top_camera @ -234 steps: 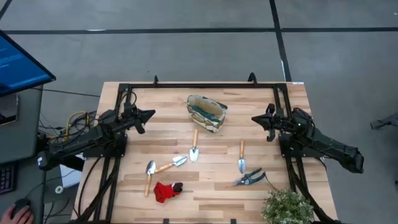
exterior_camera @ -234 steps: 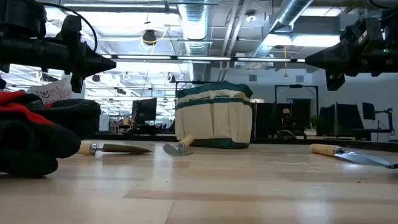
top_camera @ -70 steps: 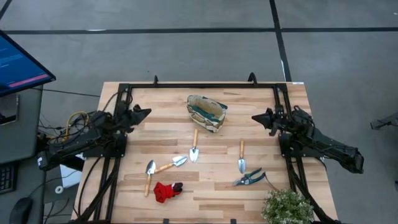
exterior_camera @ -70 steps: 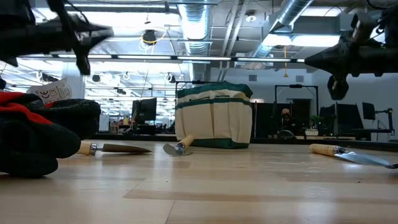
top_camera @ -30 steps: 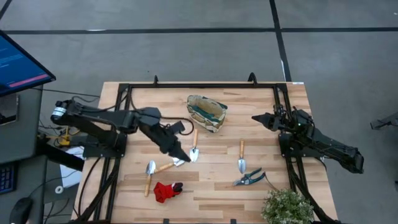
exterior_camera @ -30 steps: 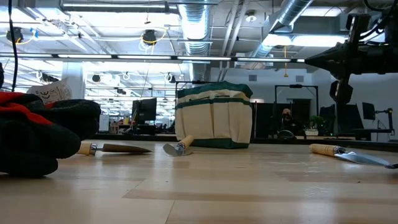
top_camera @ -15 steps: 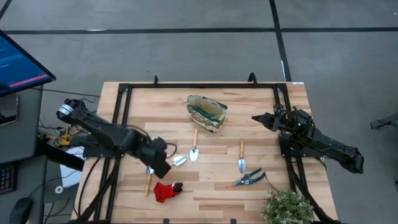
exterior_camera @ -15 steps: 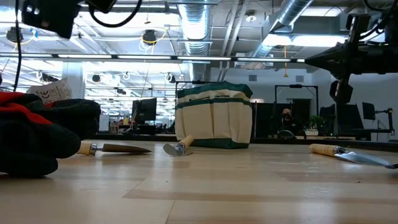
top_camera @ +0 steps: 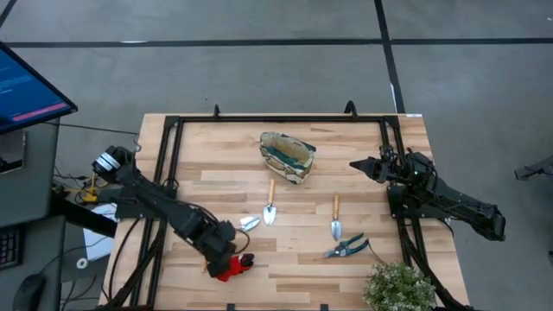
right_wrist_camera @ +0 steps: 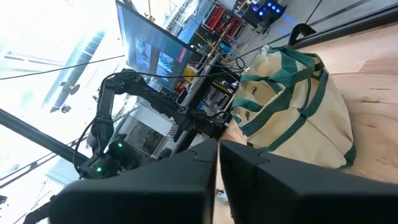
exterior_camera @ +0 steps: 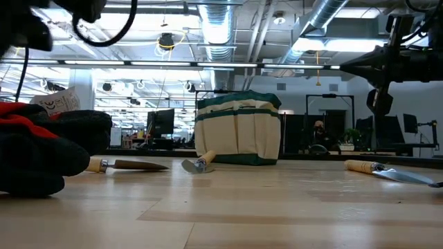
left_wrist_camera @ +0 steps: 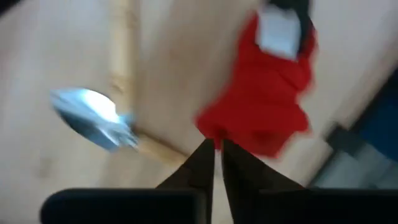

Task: Pick & Place Garden tools in Gardening bag
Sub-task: Put the red gloves into the gardening bag, then put the brown trowel into the gardening bag

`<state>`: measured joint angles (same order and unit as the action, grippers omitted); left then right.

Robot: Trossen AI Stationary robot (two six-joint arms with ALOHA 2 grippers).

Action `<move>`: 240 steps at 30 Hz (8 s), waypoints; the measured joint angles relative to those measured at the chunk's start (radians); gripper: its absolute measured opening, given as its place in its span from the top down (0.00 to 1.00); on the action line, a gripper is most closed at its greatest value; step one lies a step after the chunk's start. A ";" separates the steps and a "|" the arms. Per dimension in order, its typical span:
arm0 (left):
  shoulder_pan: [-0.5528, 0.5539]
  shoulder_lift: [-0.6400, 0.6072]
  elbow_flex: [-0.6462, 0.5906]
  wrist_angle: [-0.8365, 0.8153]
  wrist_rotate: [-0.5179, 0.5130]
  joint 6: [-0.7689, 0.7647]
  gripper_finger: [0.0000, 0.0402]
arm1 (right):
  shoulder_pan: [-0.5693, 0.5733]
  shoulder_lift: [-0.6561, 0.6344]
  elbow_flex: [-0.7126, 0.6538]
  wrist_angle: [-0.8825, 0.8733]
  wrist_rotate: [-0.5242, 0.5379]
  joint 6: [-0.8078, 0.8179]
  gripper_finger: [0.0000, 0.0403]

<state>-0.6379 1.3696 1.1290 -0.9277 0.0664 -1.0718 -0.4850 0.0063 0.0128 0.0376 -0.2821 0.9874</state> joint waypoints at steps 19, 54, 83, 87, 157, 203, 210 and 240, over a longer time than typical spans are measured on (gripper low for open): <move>0.000 0.133 0.000 0.321 0.104 0.063 0.26 | 0.000 0.000 0.000 0.000 -0.009 -0.029 0.47; 0.029 0.173 -0.116 0.245 0.024 0.304 0.82 | 0.000 0.000 0.000 0.000 -0.009 -0.055 0.43; 1.008 0.067 0.506 0.284 -0.032 1.392 0.84 | 0.000 0.000 0.000 0.000 -0.005 -0.055 0.43; 1.001 0.177 0.530 0.169 0.018 1.500 0.84 | 0.000 0.000 0.000 0.000 -0.005 -0.054 0.43; 0.787 -0.222 0.535 0.039 -0.111 1.095 0.29 | 0.000 0.000 0.000 0.000 -0.004 -0.055 0.43; 0.214 0.005 -0.168 0.020 -0.065 0.218 0.29 | 0.000 0.001 0.000 0.000 -0.008 -0.081 0.43; 0.212 0.005 -0.234 0.110 -0.020 0.217 0.29 | 0.000 0.001 0.000 0.000 -0.008 -0.081 0.43; 0.244 0.003 -0.392 0.283 0.063 0.226 0.84 | 0.000 0.001 0.000 0.000 -0.008 -0.081 0.43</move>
<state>-0.3939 1.3729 0.7372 -0.6445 0.1297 -0.8456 -0.4847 0.0074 0.0132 0.0380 -0.2901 0.9066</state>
